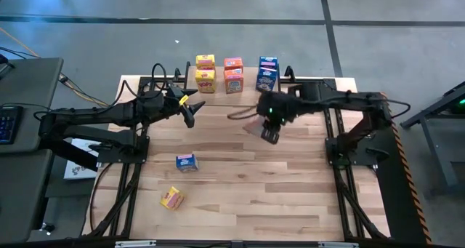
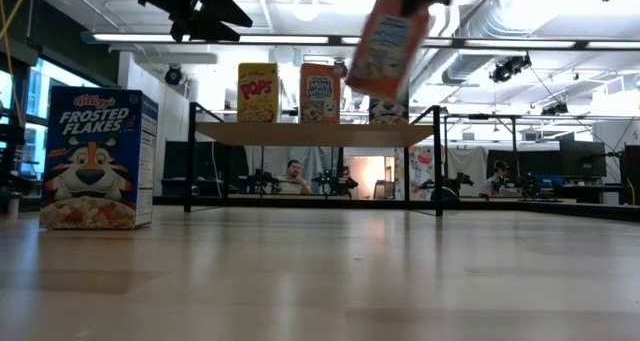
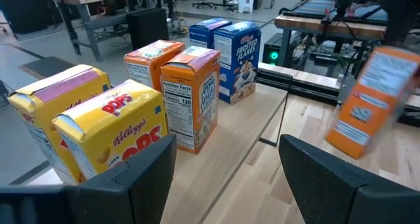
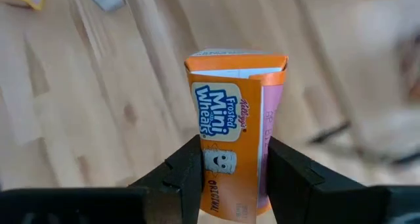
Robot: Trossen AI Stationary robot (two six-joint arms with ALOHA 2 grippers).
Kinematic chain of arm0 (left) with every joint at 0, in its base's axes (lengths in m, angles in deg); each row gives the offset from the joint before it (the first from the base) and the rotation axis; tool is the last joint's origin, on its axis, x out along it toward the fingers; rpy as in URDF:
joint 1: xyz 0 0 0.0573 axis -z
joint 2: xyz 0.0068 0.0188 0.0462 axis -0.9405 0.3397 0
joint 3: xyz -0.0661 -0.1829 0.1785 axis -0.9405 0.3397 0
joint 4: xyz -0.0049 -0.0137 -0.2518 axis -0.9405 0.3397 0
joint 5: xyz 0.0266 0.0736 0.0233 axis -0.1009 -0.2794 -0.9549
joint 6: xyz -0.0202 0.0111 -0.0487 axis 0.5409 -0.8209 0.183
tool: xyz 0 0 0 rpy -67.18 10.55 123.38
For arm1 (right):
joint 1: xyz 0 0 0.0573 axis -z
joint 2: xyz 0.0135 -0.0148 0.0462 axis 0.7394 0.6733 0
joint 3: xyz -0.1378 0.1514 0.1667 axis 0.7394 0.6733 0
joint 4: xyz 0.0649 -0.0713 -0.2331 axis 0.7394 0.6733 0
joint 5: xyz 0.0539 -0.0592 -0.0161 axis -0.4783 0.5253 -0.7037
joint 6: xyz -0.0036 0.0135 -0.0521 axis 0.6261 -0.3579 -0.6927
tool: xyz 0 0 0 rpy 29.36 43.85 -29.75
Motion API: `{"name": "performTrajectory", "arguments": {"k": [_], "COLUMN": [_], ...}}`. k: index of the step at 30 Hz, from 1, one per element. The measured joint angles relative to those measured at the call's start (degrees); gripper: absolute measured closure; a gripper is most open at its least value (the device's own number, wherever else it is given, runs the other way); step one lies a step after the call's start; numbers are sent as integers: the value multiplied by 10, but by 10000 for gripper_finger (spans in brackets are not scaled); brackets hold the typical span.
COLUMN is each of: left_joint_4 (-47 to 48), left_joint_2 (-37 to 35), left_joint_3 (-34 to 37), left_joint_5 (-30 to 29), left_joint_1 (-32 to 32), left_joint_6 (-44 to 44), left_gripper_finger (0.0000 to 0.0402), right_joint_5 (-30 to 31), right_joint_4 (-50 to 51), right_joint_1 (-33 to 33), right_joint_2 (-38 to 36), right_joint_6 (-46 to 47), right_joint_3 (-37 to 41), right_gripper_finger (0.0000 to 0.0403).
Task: Stack cereal on shelf
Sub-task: Put the orange cereal box on the shelf aligned with the other orange cereal boxes
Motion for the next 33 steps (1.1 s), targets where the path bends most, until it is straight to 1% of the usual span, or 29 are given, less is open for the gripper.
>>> {"name": "performTrajectory", "arguments": {"k": [5,10,15,18,27,33], "left_joint_4": [0,1,1,0,0,0], "left_joint_2": [0,0,0,0,0,0], "left_joint_3": [0,0,0,0,0,0], "left_joint_5": [0,0,0,0,-2,-2], "left_joint_1": [0,0,0,0,0,0], "left_joint_6": [0,-13,-14,-11,-10,-8], "left_gripper_finger": [140,140,140,140,140,140], "right_joint_5": [0,0,0,0,-1,-2], "right_joint_4": [-57,-115,-137,-144,-201,-236], "right_joint_1": [43,71,88,93,99,132], "right_joint_2": [0,0,0,0,0,0], "right_joint_6": [-151,-291,-389,-428,-499,-537], "right_joint_3": [-24,-34,-34,-34,-34,-34], "right_gripper_finger": [273,273,273,273,273,273]}}
